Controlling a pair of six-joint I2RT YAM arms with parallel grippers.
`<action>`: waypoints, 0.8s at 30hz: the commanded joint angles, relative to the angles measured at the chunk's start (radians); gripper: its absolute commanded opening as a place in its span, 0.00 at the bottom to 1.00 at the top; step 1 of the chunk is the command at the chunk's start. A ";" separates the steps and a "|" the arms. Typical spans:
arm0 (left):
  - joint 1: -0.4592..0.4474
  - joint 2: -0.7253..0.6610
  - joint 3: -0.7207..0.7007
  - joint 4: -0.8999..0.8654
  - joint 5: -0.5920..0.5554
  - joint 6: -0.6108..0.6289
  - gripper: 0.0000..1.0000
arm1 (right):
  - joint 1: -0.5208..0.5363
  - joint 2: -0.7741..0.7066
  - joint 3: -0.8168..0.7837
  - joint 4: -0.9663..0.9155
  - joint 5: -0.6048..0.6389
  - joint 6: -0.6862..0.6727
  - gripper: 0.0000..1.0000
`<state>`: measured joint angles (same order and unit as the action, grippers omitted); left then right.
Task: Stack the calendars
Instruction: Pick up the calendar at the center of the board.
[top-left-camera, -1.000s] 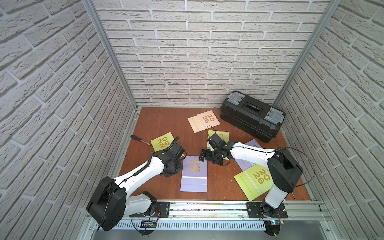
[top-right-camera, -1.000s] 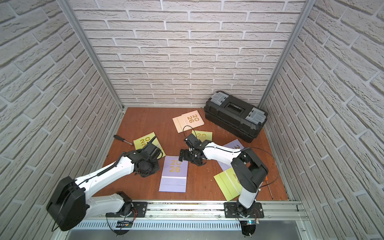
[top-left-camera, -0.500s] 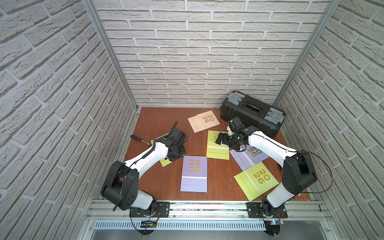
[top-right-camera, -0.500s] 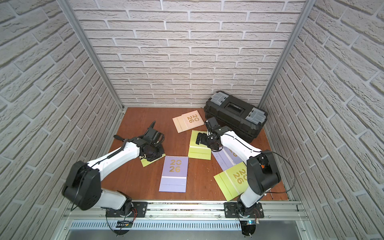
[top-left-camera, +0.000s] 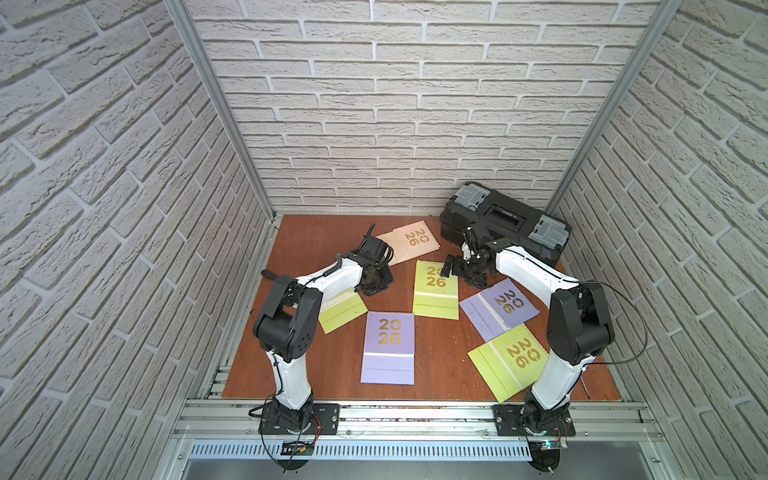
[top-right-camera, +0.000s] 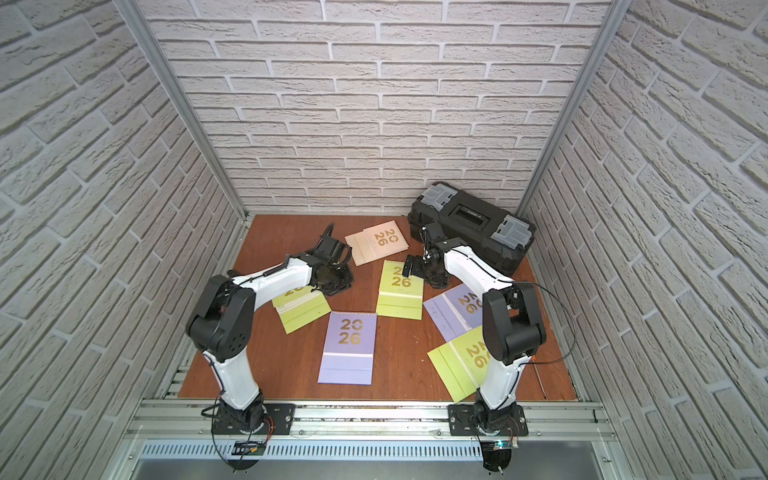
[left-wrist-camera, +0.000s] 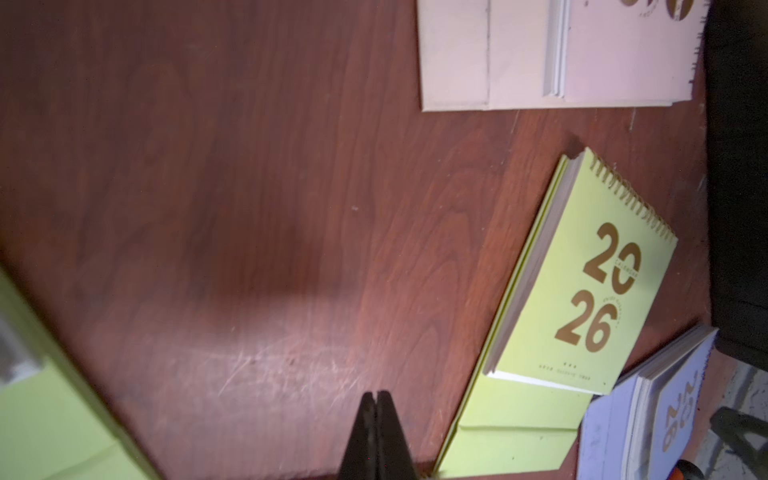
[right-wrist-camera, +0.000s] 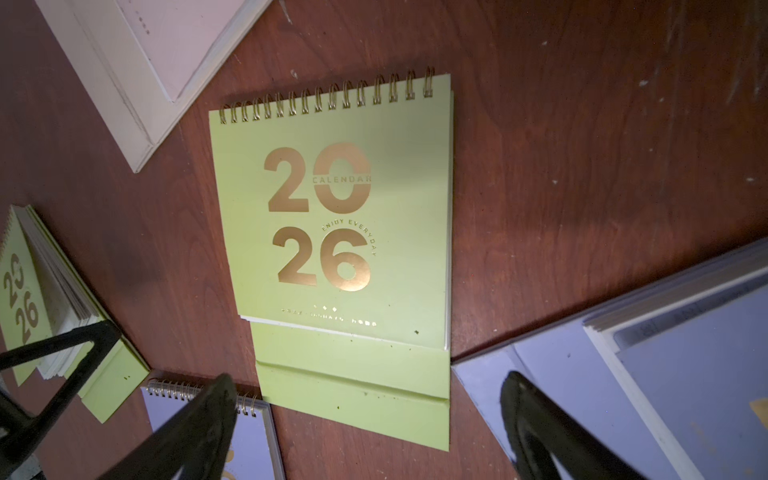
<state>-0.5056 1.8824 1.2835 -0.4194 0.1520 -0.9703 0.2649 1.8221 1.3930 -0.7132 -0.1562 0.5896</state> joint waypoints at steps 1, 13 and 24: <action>-0.011 0.059 0.044 0.045 0.022 0.017 0.00 | -0.006 0.020 0.035 0.008 -0.024 -0.018 1.00; -0.045 0.195 0.139 0.125 0.049 -0.015 0.00 | -0.017 0.069 0.015 0.038 -0.027 -0.005 1.00; -0.074 0.253 0.159 0.168 0.087 -0.055 0.00 | -0.026 0.083 -0.037 0.088 -0.048 -0.011 1.00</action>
<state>-0.5686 2.1036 1.4261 -0.2733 0.2199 -1.0061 0.2455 1.8946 1.3815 -0.6567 -0.1875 0.5869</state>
